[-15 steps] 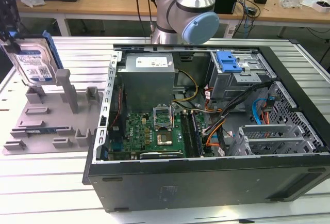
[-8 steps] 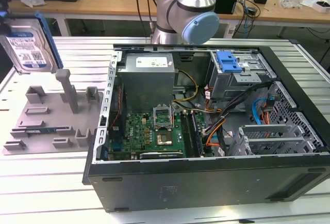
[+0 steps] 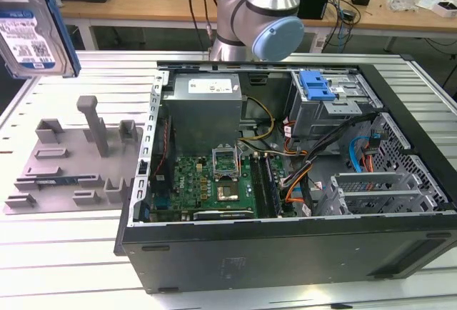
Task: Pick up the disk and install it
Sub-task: 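Pick up the disk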
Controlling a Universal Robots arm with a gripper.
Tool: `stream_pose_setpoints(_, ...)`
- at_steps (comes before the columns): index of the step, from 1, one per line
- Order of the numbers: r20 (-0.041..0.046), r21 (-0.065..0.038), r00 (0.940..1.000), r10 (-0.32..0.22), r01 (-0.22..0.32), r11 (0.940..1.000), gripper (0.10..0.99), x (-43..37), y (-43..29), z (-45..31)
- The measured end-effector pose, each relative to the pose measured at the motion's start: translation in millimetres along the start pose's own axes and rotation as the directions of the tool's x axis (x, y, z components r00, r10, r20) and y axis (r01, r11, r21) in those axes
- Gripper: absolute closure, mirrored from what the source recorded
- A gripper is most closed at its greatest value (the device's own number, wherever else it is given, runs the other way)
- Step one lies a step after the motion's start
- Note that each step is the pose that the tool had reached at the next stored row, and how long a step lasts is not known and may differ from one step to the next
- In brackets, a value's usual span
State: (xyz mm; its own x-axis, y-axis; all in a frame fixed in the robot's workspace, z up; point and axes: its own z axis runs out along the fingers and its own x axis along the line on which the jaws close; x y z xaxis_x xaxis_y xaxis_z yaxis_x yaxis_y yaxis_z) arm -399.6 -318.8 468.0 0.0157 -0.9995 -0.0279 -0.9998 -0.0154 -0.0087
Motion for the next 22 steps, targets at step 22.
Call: stream_pose_setpoints(22,-0.0023,-0.004,1.0,0.003,-0.003,1.0,0.722,41.1,-33.7,-37.3)
